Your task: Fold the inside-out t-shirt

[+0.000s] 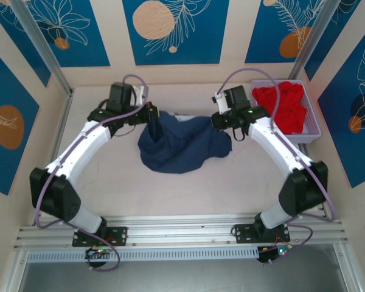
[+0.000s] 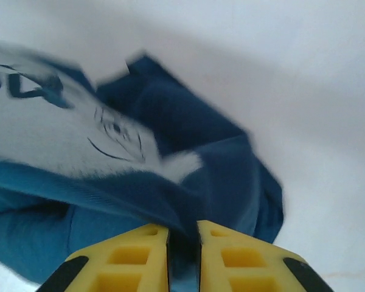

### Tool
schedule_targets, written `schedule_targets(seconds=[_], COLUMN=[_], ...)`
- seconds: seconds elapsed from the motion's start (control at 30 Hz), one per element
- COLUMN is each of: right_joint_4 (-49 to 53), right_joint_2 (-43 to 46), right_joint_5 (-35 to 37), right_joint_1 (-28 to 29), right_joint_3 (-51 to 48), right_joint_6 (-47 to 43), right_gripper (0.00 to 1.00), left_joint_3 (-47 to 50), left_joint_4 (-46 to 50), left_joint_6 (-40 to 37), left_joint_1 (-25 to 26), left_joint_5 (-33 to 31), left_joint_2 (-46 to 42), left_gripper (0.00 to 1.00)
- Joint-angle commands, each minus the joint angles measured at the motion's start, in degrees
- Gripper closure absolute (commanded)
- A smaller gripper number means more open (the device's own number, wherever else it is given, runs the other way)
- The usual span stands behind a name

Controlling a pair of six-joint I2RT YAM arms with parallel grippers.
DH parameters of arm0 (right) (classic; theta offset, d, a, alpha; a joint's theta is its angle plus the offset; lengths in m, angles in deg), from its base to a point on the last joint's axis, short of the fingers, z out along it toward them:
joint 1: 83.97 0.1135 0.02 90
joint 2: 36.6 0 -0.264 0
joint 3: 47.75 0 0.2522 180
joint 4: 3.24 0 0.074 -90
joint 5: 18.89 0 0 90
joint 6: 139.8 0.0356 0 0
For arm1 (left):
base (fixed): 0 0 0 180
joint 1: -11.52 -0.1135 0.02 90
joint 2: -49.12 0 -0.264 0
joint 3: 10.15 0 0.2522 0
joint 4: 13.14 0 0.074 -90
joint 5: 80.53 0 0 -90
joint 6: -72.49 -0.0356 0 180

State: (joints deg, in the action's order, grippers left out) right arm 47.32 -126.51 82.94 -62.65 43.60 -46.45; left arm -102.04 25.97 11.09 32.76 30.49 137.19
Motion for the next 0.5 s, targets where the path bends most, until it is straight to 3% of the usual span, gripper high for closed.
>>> schedule_targets(seconds=[0.0, 0.23, 0.3, 0.47], right_joint_4=[-0.14, -9.53, -13.33, -17.44], right_joint_2=[0.09, 3.79, 3.18, -1.12], right_joint_5=[0.72, -8.48, -8.40, -2.10], right_joint_1=[3.28, 9.91, 11.04, 11.74], right_joint_3=[-3.65, -14.76, -16.67, -16.87], right_joint_6=[3.92, 14.08, 15.97, 15.53], right_gripper=[0.72, 0.53, 0.45, 0.41], left_joint_3=[0.60, 0.69, 0.56, -0.78], left_joint_4=[-4.73, -4.55, -4.59, -3.94], left_joint_6=[1.72, 1.77, 1.72, 1.43], left_joint_1=[-0.10, 0.39, 0.40, 0.39], left_joint_5=[3.41, 3.20, 3.14, 3.15], left_joint_2=[-1.01, -1.18, -1.25, -0.80], left_gripper=[1.00, 1.00, 1.00, 1.00])
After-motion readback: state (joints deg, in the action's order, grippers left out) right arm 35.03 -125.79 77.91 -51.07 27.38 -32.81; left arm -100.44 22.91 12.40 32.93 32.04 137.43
